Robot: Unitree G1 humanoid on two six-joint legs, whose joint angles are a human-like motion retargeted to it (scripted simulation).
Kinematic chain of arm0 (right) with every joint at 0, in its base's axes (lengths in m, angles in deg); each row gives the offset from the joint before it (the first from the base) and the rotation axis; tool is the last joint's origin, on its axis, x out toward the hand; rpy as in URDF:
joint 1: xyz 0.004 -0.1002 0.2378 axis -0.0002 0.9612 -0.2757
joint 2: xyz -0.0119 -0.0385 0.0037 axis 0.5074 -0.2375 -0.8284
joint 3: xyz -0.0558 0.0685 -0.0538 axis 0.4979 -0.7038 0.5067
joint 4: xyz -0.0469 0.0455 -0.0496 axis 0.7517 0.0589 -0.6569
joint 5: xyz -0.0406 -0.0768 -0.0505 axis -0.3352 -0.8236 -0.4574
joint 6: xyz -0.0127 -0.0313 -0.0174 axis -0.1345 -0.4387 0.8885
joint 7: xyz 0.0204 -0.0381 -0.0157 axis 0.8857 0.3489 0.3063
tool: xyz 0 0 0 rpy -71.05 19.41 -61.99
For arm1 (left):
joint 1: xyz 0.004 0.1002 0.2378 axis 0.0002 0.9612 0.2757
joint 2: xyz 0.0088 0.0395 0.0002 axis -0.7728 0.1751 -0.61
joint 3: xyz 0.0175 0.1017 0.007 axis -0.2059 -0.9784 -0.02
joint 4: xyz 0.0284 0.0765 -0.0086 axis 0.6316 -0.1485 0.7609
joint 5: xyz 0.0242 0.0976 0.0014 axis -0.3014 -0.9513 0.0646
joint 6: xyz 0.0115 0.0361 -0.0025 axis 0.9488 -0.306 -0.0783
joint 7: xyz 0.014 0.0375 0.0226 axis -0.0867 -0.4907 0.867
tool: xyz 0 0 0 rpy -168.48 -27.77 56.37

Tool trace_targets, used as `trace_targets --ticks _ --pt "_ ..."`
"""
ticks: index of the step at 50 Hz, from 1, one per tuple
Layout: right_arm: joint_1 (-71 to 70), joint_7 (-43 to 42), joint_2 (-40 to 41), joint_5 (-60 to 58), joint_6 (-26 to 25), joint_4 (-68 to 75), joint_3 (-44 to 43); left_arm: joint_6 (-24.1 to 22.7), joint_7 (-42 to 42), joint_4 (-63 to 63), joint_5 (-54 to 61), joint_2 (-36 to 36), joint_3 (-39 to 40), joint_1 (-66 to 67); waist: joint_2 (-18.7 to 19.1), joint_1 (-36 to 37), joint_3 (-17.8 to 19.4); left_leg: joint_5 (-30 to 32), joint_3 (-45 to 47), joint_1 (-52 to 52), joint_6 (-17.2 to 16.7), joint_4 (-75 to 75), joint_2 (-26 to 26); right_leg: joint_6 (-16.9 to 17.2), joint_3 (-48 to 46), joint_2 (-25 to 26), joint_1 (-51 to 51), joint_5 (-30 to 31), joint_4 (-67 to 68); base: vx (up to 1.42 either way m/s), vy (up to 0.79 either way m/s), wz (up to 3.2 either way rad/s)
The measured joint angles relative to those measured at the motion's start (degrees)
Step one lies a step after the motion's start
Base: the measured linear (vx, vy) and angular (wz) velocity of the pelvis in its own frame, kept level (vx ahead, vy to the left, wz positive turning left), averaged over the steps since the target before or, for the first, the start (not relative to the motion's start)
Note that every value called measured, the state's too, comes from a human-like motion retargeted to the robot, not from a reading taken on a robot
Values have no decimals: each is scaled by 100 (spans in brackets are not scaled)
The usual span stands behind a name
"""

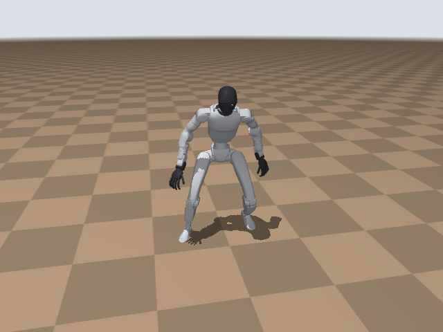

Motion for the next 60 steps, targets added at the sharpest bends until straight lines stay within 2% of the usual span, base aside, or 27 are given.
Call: trace_targets --ticks 2,4,6,8,10,11,13,15,18,20,22,24,27,30,33,35,38,40,43,45,47,49,50,52,54,56,60 --pt "152 125 31 54 6 -122 -22 1 3 139 73 -63 -29 -105 -45 -39 0 19 81 316 148 -755 347 53 20 -21 198 256 -437 -7 42 -19" --pt "432 231 72 169 17 -173 -170 -8 -38 208 104 -129 -168 -255 -23 -71 0 304 176 757 94 -1773 498 108 14 -71 366 503 -791 -7 48 -2" --pt "815 284 110 299 13 -202 -413 -33 -119 194 125 -208 -382 -426 15 -119 0 456 201 1042 -44 -2336 405 149 -13 -232 448 726 -956 -7 53 29" --pt "1224 282 148 385 -29 -221 -667 -39 -224 133 170 -305 -619 -635 34 -150 0 451 251 992 -267 -2299 197 22 -111 -496 396 872 -899 -10 52 53" --pt "1563 251 192 349 -78 -197 -838 -3 -357 85 189 -358 -742 -868 98 -160 0 484 329 856 -520 -2268 -7 -134 -164 -619 231 612 -594 -12 48 61" --pt "1664 244 225 282 -82 -153 -853 23 -429 78 170 -338 -702 -948 172 -166 0 475 350 825 -545 -2358 -98 -114 -106 -498 152 238 -379 -11 45 60" --pt "1795 279 281 90 -74 -25 -838 78 -539 94 153 -226 -547 -1044 308 -176 0 447 410 822 -481 -2584 -301 -19 -52 -204 16 -474 78 -9 42 45" --pt "1772 385 325 -103 -55 127 -767 94 -568 119 188 -57 -298 -986 383 -177 0 455 552 883 -350 -2814 -481 116 -231 105 -44 -873 410 -6 37 12" --pt "1529 532 342 -75 16 198 -812 45 -401 117 305 179 66 -589 298 -292 0 436 889 968 -446 -2900 -755 362 -493 484 188 -665 51 -3 34 -15" --pt "1327 574 319 290 76 119 -969 107 -189 108 348 303 292 -224 215 -418 0 445 808 848 -693 -2567 -970 111 -510 469 366 -528 -321 -1 34 -28" --pt "1173 581 289 852 134 8 -1210 186 27 164 430 424 448 77 180 -548 0 498 529 592 -894 -1853 -1056 -139 -369 286 220 -426 -48 0 37 -25" --pt "1074 490 251 1285 187 -51 -1457 207 74 236 456 555 531 268 115 -610 0 446 685 418 -735 -1108 -670 -22 -170 147 108 -330 107 1 38 -31" --pt "1008 269 116 1587 213 16 -1593 214 -42 351 372 659 450 389 38 -431 0 113 1172 525 -138 -483 437 75 87 130 216 -244 -245 -1 42 -82" --pt "1098 210 -13 1483 203 37 -1544 148 -61 410 377 638 251 430 17 -346 0 -43 937 767 -22 -1035 804 244 259 150 352 108 -669 -5 49 -58" --pt "1476 413 -30 1367 166 -174 -1675 123 120 444 432 472 120 335 25 -399 0 469 509 1251 -281 -2569 587 254 280 73 525 375 -1047 -7 54 -3" --pt "1858 550 16 1371 119 -356 -1883 130 208 445 530 315 45 157 16 -440 0 606 417 1308 -406 -2814 395 199 289 -96 550 392 -1100 -8 57 39" --pt "2399 502 185 1383 30 -463 -2114 212 -18 397 693 73 30 -289 48 -434 0 635 505 998 -747 -2528 130 -15 208 -382 422 -70 -796 -10 53 66" --pt "2639 360 315 1294 -26 -427 -2159 308 -382 341 735 -27 18 -650 169 -430 0 668 500 850 -758 -2619 -124 -147 159 -431 217 -440 -346 -12 47 79" --pt "2620 297 436 949 -33 -223 -1921 360 -827 187 577 -15 26 -949 388 -381 0 810 561 762 -473 -2928 -431 -151 191 14 -121 -787 440 -10 40 41" --pt "2472 424 445 644 -18 -146 -1735 321 -841 49 449 66 100 -941 459 -337 0 901 721 819 -387 -3182 -590 20 -3 364 -205 -827 616 -6 33 -4" --pt "2291 600 399 426 -23 -214 -1710 256 -626 -139 412 207 362 -707 401 -348 0 901 964 909 -493 -3339 -767 274 -473 493 0 -420 -32 -2 31 -27" --pt "2101 694 361 506 -5 -361 -1837 223 -381 -291 509 373 727 -381 276 -365 0 799 1145 845 -761 -3117 -845 273 -836 400 258 -70 -793 -1 31 -53" --pt "2004 718 348 644 25 -437 -1927 214 -268 -343 601 463 920 -206 223 -376 0 722 1198 766 -903 -2876 -819 155 -887 321 305 -22 -966 -1 33 -58" --pt "1851 695 314 1101 86 -559 -2135 158 -166 -372 959 655 1258 145 184 -495 0 555 1395 628 -842 -2135 -422 222 -650 224 114 101 -711 0 36 -47" --pt "1763 598 266 1517 136 -590 -2333 148 -178 -257 1181 801 1450 357 128 -558 0 367 1746 664 -474 -1468 231 347 -480 179 47 206 -685 -1 37 -52" --pt "1750 513 180 1772 198 -534 -2444 127 -190 -51 1193 874 1491 432 76 -489 0 175 1832 806 -169 -1199 708 281 -333 186 90 295 -920 -5 40 -76" --pt "2019 437 52 1773 340 -422 -2558 -22 -215 356 1002 884 1354 384 62 -300 0 90 1095 1134 -182 -2020 698 412 -60 192 135 790 -1359 -10 47 -59"
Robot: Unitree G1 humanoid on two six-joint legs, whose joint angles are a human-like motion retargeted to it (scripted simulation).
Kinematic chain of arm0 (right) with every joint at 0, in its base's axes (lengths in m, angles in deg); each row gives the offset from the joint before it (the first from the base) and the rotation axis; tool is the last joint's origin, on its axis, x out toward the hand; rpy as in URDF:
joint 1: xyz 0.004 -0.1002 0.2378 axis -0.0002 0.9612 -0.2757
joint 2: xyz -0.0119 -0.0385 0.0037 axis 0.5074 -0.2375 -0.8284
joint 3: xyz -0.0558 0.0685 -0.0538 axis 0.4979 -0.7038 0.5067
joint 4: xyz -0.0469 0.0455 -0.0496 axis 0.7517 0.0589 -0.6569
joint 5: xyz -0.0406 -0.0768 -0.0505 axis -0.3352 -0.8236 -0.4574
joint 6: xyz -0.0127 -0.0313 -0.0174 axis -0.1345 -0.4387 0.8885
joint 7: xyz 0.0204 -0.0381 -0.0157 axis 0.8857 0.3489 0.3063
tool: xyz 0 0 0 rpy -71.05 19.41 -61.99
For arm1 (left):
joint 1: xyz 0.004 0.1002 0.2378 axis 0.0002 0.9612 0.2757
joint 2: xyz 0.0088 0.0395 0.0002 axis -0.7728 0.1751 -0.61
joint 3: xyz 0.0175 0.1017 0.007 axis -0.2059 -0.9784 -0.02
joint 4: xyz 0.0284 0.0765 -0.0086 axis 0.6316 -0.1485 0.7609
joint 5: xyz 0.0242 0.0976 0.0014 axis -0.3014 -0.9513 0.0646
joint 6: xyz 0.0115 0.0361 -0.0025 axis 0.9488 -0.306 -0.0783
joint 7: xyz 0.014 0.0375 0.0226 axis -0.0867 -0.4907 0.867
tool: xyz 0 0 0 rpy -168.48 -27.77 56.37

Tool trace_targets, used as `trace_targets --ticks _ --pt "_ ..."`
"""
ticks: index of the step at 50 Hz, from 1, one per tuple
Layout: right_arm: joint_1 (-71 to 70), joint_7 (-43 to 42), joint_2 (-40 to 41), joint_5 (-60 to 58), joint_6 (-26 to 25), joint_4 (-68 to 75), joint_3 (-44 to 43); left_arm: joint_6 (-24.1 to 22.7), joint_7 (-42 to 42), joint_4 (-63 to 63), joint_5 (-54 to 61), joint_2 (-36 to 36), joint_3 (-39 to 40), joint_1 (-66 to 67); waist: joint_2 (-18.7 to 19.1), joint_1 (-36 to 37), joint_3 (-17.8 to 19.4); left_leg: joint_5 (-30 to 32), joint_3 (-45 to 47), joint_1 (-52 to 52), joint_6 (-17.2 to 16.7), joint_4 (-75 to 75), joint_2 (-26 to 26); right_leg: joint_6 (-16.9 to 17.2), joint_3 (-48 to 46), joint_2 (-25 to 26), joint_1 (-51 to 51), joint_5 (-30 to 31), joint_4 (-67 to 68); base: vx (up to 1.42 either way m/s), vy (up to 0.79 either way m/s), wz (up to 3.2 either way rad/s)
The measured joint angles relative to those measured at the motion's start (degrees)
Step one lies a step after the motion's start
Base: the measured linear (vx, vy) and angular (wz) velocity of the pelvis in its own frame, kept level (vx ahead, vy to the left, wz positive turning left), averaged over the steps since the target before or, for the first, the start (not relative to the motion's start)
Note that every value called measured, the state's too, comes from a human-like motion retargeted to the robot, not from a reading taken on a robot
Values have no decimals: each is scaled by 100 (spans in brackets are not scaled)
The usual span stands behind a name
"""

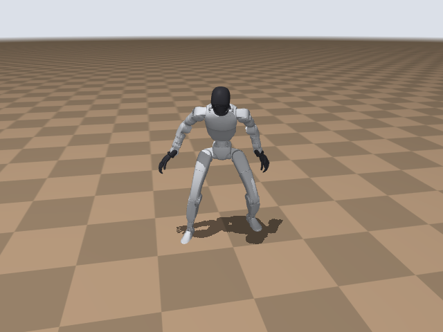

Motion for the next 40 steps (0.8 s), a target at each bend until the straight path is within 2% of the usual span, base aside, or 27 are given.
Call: trace_targets --ticks 3,5,7,10,12,13,15,16,17,18,20,22,24,27,29,32,35,37,40 --pt "295 95 28 -131 33 -12 -96 -127 -22 189 25 -88 -73 -160 44 44 0 438 -299 378 -134 -1084 -99 35 27 -55 115 346 -400 -15 54 -19" --pt "466 179 73 -202 1 -54 -139 -194 -44 205 156 -174 -128 -293 33 12 0 499 -331 335 -280 -1138 -221 12 -76 -225 112 561 -529 -19 56 14" --pt "557 202 103 -259 -80 -84 -105 -192 -81 103 357 -294 -188 -461 22 7 0 497 -247 132 -461 -958 -320 -215 -647 -551 11 488 -281 -21 53 19" --pt "554 152 128 -307 -154 -98 50 -165 -180 -132 758 -476 -324 -783 112 71 0 543 -185 -80 -396 -1012 -513 -636 -1234 -699 -271 -560 827 -21 47 23" --pt "475 106 151 -350 -93 -84 221 -243 -289 -287 938 -493 -432 -936 170 72 0 661 -173 -189 -205 -1129 -749 -493 -728 -137 -511 -1237 1526 -17 37 47" --pt "410 105 160 -383 -57 -70 320 -296 -324 -343 982 -476 -475 -994 185 50 0 738 -145 -228 -148 -1203 -888 -287 -397 266 -575 -1389 1669 -14 33 63" --pt "242 148 163 -474 -24 -38 522 -383 -314 -397 986 -398 -497 -1070 166 -25 0 880 -20 -257 -178 -1342 -1206 152 16 854 -422 -1232 1225 -11 31 72" --pt "128 172 164 -502 -35 -23 635 -391 -255 -388 954 -337 -445 -1075 119 -60 0 943 47 -293 -318 -1300 -1373 160 -35 816 -197 -1067 695 -8 32 64" --pt "11 195 167 -514 -42 -14 750 -393 -181 -365 932 -272 -383 -1077 81 -83 0 1006 92 -356 -474 -1191 -1507 85 -96 735 -21 -956 290 -7 34 47" --pt "-114 215 170 -495 -44 -14 873 -384 -76 -315 932 -200 -303 -1074 62 -85 0 1067 92 -472 -664 -950 -1579 -159 -178 568 58 -956 137 -6 37 36" --pt "-390 240 180 -447 -53 -14 1121 -414 160 -122 1128 -46 -126 -1055 71 -141 0 1141 100 -735 -888 -230 -1517 -349 -78 276 -100 -797 450 -4 40 27" --pt "-618 192 226 -409 -59 -90 1243 -427 267 93 1344 91 -14 -982 58 -196 0 1003 334 -874 -766 577 -1096 -213 128 108 -212 -640 656 -3 41 8" --pt "-808 183 293 -348 -81 -189 1269 -389 358 282 1386 167 -9 -902 41 -196 0 689 480 -872 -499 1079 -630 -325 248 12 -167 -646 528 -5 42 -28" --pt "-945 182 436 -292 -147 -318 1251 -355 561 542 1298 173 -115 -806 83 -156 0 262 236 -710 -224 926 -271 -364 421 16 -22 -385 119 -9 48 -44" --pt "-899 210 536 -324 -254 -373 1195 -287 671 634 1228 124 -174 -789 112 -157 0 230 44 -424 -139 61 -279 -261 476 -19 102 -116 -218 -11 53 -30" --pt "-665 293 671 -389 -384 -368 1130 -207 652 680 1124 31 -280 -830 137 -109 0 659 -114 168 -89 -1435 -482 -223 517 -115 222 226 -571 -12 59 -28" --pt "-348 355 768 -298 -494 -247 1078 -133 489 600 988 -103 -489 -973 112 -79 0 756 5 29 -201 -1173 -647 -370 110 -479 82 483 -421 -15 59 -6" --pt "-206 356 797 -228 -538 -106 1069 -62 313 514 894 -215 -619 -1160 153 6 0 735 144 -49 -354 -1137 -726 -545 -545 -682 -78 35 61 -17 54 -6" --pt "-108 331 804 -337 -467 179 1112 -36 -4 439 798 -272 -739 -1416 290 73 0 690 220 -84 -180 -1286 -951 -421 -657 -325 -312 -1264 1146 -14 47 10"
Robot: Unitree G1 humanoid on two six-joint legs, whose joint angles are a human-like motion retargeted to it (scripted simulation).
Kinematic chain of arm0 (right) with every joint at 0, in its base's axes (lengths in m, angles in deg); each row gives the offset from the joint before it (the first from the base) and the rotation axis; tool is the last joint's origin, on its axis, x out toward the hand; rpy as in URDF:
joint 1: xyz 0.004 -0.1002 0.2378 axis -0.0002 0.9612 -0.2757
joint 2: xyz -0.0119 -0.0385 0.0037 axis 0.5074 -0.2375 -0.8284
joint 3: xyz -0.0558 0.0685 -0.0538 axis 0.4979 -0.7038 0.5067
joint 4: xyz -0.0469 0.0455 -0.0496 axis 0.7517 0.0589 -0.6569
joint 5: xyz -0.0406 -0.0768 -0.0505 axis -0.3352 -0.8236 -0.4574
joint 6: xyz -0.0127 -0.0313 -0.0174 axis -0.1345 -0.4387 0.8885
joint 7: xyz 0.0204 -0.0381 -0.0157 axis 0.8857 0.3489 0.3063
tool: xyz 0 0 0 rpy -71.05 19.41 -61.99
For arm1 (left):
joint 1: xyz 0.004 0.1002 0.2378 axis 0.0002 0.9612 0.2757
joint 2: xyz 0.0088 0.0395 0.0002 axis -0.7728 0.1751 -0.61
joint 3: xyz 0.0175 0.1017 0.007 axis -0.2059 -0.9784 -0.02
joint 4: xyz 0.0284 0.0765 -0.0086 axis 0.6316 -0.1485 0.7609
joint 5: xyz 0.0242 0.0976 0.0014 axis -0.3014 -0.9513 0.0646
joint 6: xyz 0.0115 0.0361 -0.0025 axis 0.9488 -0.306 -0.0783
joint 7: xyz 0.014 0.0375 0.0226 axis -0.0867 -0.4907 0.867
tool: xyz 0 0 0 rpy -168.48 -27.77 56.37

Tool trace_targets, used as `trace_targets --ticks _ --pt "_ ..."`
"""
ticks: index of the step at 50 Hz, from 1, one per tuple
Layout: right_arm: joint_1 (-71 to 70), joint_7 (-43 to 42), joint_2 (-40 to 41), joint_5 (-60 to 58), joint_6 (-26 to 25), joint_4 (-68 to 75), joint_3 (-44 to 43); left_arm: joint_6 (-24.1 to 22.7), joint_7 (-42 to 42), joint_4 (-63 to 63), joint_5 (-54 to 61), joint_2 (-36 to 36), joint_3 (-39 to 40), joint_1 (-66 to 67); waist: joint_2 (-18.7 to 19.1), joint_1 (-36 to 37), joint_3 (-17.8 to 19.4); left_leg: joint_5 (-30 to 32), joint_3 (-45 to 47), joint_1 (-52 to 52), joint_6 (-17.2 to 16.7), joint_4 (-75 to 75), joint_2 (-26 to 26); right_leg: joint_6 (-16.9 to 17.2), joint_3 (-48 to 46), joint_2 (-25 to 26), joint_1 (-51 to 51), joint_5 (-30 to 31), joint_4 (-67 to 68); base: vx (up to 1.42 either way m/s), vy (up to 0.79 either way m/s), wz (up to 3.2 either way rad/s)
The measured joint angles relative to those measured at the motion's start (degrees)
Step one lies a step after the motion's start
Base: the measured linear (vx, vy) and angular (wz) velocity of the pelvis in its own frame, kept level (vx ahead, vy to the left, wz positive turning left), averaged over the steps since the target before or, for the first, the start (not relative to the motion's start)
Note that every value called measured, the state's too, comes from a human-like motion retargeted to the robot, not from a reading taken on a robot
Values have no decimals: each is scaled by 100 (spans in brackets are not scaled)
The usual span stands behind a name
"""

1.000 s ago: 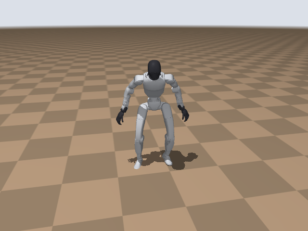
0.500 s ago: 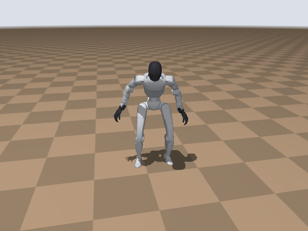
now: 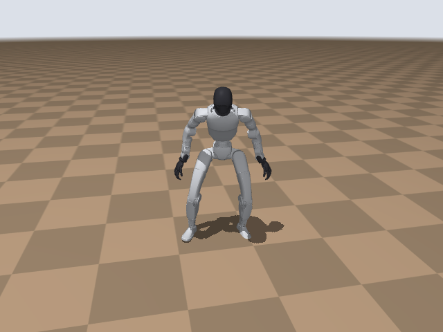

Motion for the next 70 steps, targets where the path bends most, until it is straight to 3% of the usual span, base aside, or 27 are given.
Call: trace_targets --ticks 3,5,8,10,12,14,17,20,22,25,27,30,33,35,37,39,42,45,48,52,55,58,60,62,65,68,70 --pt "-39 -207 -3 -280 302 271 231 -200 -208 64 67 92 56 11 25 -44 0 -20 251 -54 54 280 -113 279 506 780 -75 -561 750 -6 39 16" --pt "-247 -170 -44 -482 -49 437 281 -106 -215 91 416 156 103 -19 -95 -136 0 318 379 101 -208 -274 -603 454 1043 1066 299 -187 -171 -15 37 42" --pt "-441 -463 -80 -420 -66 376 466 -81 -170 198 540 233 196 169 -292 -268 0 631 69 -274 -894 511 -927 25 1270 816 648 101 -867 -8 38 23" --pt "-595 -645 -135 -350 9 276 553 -120 -128 350 577 277 178 272 -414 -382 0 614 -50 -503 -1073 1199 -927 43 1399 486 433 261 -521 -8 44 -2" --pt "-723 -794 -145 -331 80 196 632 -183 -89 631 523 297 122 359 -407 -352 0 317 152 -494 -828 1946 -135 190 1483 495 457 334 -537 -5 39 -47" --pt "-769 -815 -166 -337 91 150 627 -162 8 931 420 324 4 391 -380 -306 0 -6 269 -310 -325 2259 567 167 1562 467 613 374 -801 -7 43 -49" --pt "-664 -694 -148 -427 8 101 492 -100 277 1334 361 335 -161 375 -339 -247 0 -356 -106 67 60 1703 902 213 1694 403 801 700 -1221 -10 51 -29" --pt "-376 -616 -8 -626 56 61 315 -109 406 1542 220 281 -178 376 -385 -268 0 -147 -305 660 115 408 879 357 1732 224 794 840 -1194 -8 58 -5" --pt "-184 -554 110 -668 -202 115 267 14 370 1553 253 181 -231 295 -488 -221 0 103 -227 1088 -7 -387 629 365 1837 51 1059 1131 -1794 -13 60 5" --pt "193 -539 229 -698 -266 206 223 33 205 1370 148 49 -349 135 -565 -187 0 72 -134 882 -387 -53 368 231 1621 -362 1035 787 -1590 -13 57 43" --pt "415 -535 271 -676 -255 314 195 54 55 1125 106 -20 -469 -44 -442 -148 0 38 -177 767 -381 -105 145 18 1421 -453 801 313 -817 -13 51 72" --pt "562 -602 296 -621 72 531 295 -54 -142 795 -84 23 -515 -236 -115 -29 0 -44 -247 426 1 141 43 -123 1333 13 255 -343 894 -9 42 41" --pt "384 -602 286 -607 163 775 412 -61 -295 661 -173 117 -489 -271 -7 70 0 103 -69 470 80 -197 -205 46 1008 604 206 -642 1240 -9 33 11" --pt "210 -671 255 -681 200 808 450 -97 -319 674 -232 181 -424 -180 -96 10 0 282 75 390 -112 -185 -446 365 775 876 459 -398 400 -8 29 18" --pt "33 -836 204 -748 182 724 538 -85 -234 753 -285 199 -383 -14 -266 -62 0 495 157 56 -530 425 -533 286 620 787 752 -57 -481 -6 28 12" --pt "-115 -1042 113 -841 163 614 642 -76 -109 872 -281 211 -394 149 -348 -153 0 478 195 -303 -774 1310 -347 35 651 492 613 10 -246 -4 33 23" --pt "-282 -1404 -47 -1085 143 495 699 -139 -117 1015 -334 265 -344 376 -399 -284 0 73 365 -560 -559 2519 298 257 873 192 342 114 195 -3 37 13" --pt "-393 -1546 -184 -1163 84 516 667 -169 -189 1038 -496 363 -233 543 -344 -126 0 -228 284 -436 -214 2795 917 129 1064 200 370 216 -147 -9 43 -48" --pt "-348 -1460 -249 -1114 -124 532 474 -117 -210 1009 -483 437 -237 571 -257 -130 0 -422 76 42 1 1525 862 327 1148 93 647 833 -1047 -15 52 -9" --pt "-19 -1179 -212 -1139 -257 447 223 -70 -196 989 -467 398 -383 500 -185 -208 0 333 159 1029 125 -1021 423 373 1054 -200 939 1603 -1957 -13 60 12" --pt "373 -973 -73 -878 -317 324 59 -21 -180 886 -223 305 -498 363 -189 -261 0 534 180 925 18 -993 113 254 811 -575 912 1931 -2006 -12 60 37" --pt "674 -872 145 -345 -220 188 -71 51 -328 615 148 240 -369 155 -57 -196 0 482 226 831 -163 -1076 -136 250 749 -454 691 964 -1142 -12 52 41" --pt "770 -859 286 -54 40 83 -26 27 -358 422 269 256 -185 104 73 -128 0 314 278 701 47 -890 -164 212 508 -172 489 107 -196 -8 44 14" --pt "725 -861 389 10 227 35 90 -2 -346 319 285 312 -65 131 141 -28 0 260 366 648 181 -785 -199 233 72 146 503 -281 228 -5 38 -15" --pt "561 -830 474 -64 316 -35 255 -30 -265 274 165 361 -103 308 44 -22 0 301 499 652 77 -705 -502 606 126 744 915 -34 -542 -5 34 1" --pt "398 -800 407 82 306 -310 496 72 -69 184 -115 318 -272 630 -86 -21 0 448 391 159 -320 411 -568 48 339 513 908 115 -637 -5 37 -3" --pt "337 -790 306 128 343 -534 608 39 -84 100 -292 296 -323 862 -135 -76 0 420 312 -232 -508 1416 -372 43 487 264 679 222 -216 -4 41 4"
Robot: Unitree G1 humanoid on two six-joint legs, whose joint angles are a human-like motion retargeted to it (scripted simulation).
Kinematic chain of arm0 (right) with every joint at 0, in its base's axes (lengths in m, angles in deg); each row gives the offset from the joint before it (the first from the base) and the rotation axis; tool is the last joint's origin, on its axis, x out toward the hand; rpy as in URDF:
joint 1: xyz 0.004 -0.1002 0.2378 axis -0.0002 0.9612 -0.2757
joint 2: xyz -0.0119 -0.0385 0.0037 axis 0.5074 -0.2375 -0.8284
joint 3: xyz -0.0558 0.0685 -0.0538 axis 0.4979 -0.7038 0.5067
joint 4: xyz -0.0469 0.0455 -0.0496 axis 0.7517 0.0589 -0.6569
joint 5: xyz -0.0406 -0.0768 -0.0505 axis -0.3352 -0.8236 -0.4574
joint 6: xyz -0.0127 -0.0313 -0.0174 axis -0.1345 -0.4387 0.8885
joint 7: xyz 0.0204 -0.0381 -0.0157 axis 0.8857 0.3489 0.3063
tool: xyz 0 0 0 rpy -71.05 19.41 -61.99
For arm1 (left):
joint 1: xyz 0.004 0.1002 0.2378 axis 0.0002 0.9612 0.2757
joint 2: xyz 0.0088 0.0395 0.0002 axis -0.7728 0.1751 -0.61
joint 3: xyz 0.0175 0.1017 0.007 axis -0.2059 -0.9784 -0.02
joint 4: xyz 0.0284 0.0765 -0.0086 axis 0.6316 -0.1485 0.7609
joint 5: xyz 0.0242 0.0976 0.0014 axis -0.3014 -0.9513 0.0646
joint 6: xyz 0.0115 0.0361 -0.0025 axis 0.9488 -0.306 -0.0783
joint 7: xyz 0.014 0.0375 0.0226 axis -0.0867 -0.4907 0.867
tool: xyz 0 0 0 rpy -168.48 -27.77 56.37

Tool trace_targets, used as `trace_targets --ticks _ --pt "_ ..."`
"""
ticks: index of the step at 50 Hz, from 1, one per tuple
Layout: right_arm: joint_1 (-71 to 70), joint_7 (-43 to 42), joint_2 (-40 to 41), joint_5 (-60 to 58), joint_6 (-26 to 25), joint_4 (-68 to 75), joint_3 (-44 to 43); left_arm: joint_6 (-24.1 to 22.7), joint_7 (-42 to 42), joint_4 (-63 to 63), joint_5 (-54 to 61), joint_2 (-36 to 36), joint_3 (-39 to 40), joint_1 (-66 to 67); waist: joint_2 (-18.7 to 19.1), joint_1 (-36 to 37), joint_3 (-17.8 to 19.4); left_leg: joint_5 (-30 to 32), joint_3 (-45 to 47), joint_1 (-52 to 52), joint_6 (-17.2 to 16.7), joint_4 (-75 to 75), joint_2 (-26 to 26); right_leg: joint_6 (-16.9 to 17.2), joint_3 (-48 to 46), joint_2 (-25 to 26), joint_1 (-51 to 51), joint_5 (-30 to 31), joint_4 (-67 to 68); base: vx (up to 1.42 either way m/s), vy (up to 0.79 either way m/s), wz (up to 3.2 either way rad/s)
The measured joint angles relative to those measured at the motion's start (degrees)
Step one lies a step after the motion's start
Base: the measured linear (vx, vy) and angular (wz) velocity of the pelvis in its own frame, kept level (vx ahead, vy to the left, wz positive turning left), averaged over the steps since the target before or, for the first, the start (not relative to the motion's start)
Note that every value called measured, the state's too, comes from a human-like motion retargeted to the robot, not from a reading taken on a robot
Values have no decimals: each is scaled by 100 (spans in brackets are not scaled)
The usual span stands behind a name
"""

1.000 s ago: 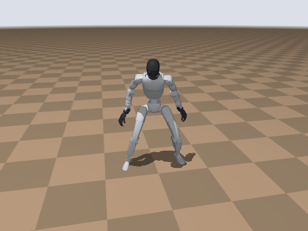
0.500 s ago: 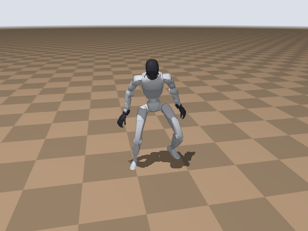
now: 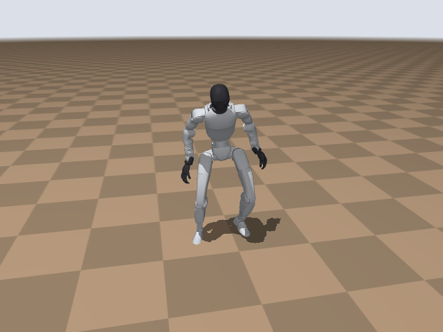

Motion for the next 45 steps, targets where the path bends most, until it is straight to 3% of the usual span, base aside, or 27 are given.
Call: trace_targets --ticks 4,9,11,13,17,20,23,25,26,27,28,30,32,36,38,40,43,45 --pt "-132 -71 -109 105 37 -91 -11 -42 -238 -116 -373 -8 62 311 -142 55 0 -567 100 -189 386 1096 839 -4 342 -296 -96 -99 -22 -6 44 -27" --pt "-147 -64 -11 409 -158 167 -292 40 -151 -3 -462 -167 9 275 -107 149 0 -938 -156 442 684 -403 1287 199 487 -354 198 459 -865 -10 50 -26" --pt "-27 42 38 401 -208 207 -422 61 -106 61 -484 -275 -73 162 -68 146 0 -484 -177 943 624 -1609 1174 234 373 -490 354 471 -1095 -5 59 -2" --pt "215 108 96 344 16 155 -487 -36 -82 107 -612 -347 -74 78 22 139 0 -188 -330 922 422 -1576 1233 225 203 -639 313 74 -735 1 59 12" --pt "608 120 264 440 -438 90 -714 225 -145 -172 -118 -662 -347 -477 18 -4 0 36 -337 855 61 -1916 582 -51 -70 -1132 370 -209 -507 -10 54 91" --pt "729 -35 443 449 -549 82 -682 283 -308 -745 353 -845 -386 -878 111 -52 0 166 -326 899 489 -2579 56 -305 -47 -997 -190 -540 720 -11 44 77" --pt "683 -209 620 391 -502 233 -600 184 -579 -1360 655 -950 -254 -1020 136 -69 0 380 -258 917 617 -3020 -291 -109 -47 -319 -490 -821 1322 -7 35 38" --pt "621 -296 695 355 -451 335 -633 74 -766 -1678 727 -981 -140 -986 65 -137 0 455 -166 880 499 -3103 -545 345 -157 98 -332 -483 665 -3 32 32" --pt "573 -338 696 380 -451 375 -651 79 -831 -1780 687 -992 -85 -926 -14 -170 0 462 -138 797 389 -2963 -669 411 -262 141 -102 -243 36 -1 31 25" --pt "517 -372 681 420 -448 412 -653 101 -878 -1859 633 -1000 -34 -859 -85 -198 0 454 -140 674 270 -2729 -765 366 -355 139 87 -93 -456 0 31 15" --pt "448 -391 633 491 -438 442 -624 160 -888 -1895 551 -1003 5 -781 -136 -218 0 415 -205 470 130 -2309 -802 99 -426 43 192 -122 -673 1 34 12" --pt "312 -377 477 539 -388 465 -542 205 -850 -1875 428 -931 60 -600 -151 -296 0 249 -385 8 -69 -1235 -727 -231 -310 -175 12 -142 -298 2 38 14" --pt "116 -347 239 469 -337 454 -462 205 -816 -1753 316 -744 152 -429 -130 -394 0 -139 -272 -362 15 -96 -299 36 -183 -338 -154 -99 -9 3 40 6" --pt "-327 -251 -264 286 -281 317 -341 153 -740 -1454 180 -351 352 -157 -38 -200 0 -738 22 -480 643 1087 1117 146 -1 -231 -74 0 -441 1 43 -76" --pt "-447 -230 -385 186 -269 178 -378 90 -715 -1361 171 -267 376 -42 -51 -89 0 -895 -235 -347 735 818 1314 331 134 -169 -19 305 -737 0 49 -79" --pt "-498 -240 -420 97 -268 88 -435 54 -693 -1261 141 -270 298 8 -96 -41 0 -965 -547 -52 667 -64 1187 455 218 -182 105 622 -1124 -1 54 -43" --pt "-399 -243 -440 -107 -359 191 -542 9 -684 -1065 48 -351 -101 -129 -16 10 0 -206 -760 772 734 -2178 845 452 203 -326 409 1059 -1771 -1 61 0" --pt "-258 -228 -456 -226 -433 363 -606 -16 -659 -1000 -92 -420 -464 -288 93 40 0 249 -878 952 878 -2657 613 440 153 -511 554 1172 -1962 0 63 44"
